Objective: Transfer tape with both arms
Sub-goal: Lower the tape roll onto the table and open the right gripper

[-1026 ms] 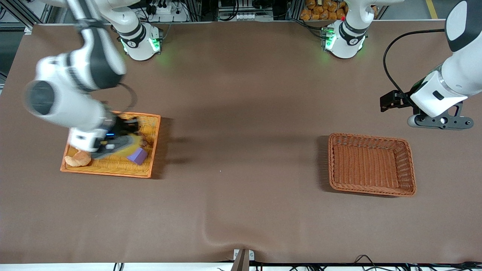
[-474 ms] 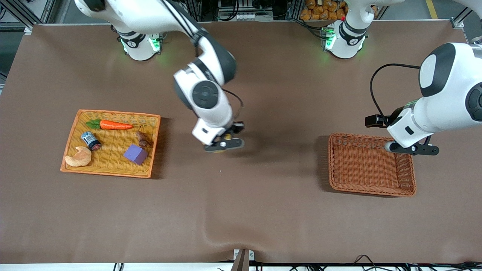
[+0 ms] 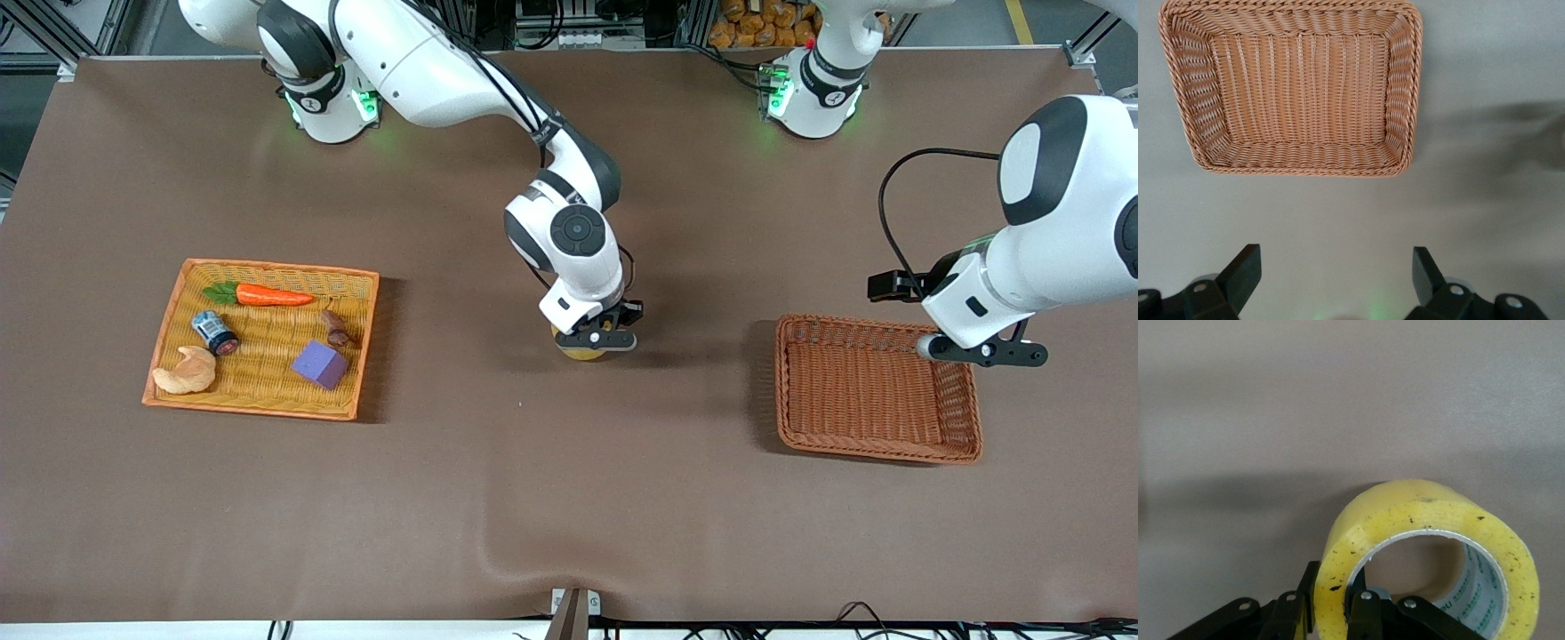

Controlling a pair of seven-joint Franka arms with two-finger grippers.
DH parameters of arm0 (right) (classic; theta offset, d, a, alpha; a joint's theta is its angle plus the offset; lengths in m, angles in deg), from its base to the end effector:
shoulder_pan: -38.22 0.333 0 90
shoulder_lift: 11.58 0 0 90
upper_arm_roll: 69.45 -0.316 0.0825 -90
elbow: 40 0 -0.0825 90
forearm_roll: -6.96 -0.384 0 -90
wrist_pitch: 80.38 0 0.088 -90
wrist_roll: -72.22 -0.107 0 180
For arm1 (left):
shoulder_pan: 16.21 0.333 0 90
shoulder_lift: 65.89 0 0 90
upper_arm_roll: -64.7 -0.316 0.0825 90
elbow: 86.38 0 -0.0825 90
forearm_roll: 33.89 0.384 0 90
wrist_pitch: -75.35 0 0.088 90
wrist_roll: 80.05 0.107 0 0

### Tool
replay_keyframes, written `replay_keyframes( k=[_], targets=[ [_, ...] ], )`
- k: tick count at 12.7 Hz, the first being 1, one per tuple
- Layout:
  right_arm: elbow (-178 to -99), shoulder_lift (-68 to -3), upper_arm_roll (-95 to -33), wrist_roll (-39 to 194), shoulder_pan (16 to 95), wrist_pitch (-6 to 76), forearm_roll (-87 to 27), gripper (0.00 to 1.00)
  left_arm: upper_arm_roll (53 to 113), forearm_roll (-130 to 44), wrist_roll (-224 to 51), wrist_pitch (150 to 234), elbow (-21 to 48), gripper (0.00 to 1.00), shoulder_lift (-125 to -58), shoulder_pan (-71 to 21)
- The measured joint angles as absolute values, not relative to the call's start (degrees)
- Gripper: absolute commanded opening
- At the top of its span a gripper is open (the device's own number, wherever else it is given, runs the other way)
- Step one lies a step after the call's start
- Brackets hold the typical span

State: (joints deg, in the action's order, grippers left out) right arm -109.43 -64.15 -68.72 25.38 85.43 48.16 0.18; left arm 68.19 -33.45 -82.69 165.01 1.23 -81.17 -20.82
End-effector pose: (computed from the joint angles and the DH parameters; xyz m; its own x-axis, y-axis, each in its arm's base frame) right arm 0.5258 0.5627 0.2299 0.9975 -0.0699 0.0102 -0.0677 -0.9875 -0.1426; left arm 0.6112 -0.0823 0.4868 0.9691 -0.0929 -0.2285 -0.0959 -0.9954 -0.0020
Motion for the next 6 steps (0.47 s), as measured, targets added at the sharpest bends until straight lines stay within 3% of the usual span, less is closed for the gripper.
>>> replay_keyframes(
  k=[2,3,6],
  targets=[
    [-109.4,-64.8,-68.2,25.4,85.4,48.3,0.2,0.31,68.1,-33.5,-82.7,165.1,1.0,1.0,-81.8,-20.6],
    [-109.4,-65.0,-68.1,25.4,85.3,48.7,0.2,0.51,67.9,-33.5,-82.7,165.1,0.7,1.0,-82.4,-20.5],
    [-108.0,-64.9,-68.0,25.2,84.6,48.7,0.2,0.82,67.4,-34.2,-82.7,165.6,-1.5,1.0,-86.2,-18.7]
  ],
)
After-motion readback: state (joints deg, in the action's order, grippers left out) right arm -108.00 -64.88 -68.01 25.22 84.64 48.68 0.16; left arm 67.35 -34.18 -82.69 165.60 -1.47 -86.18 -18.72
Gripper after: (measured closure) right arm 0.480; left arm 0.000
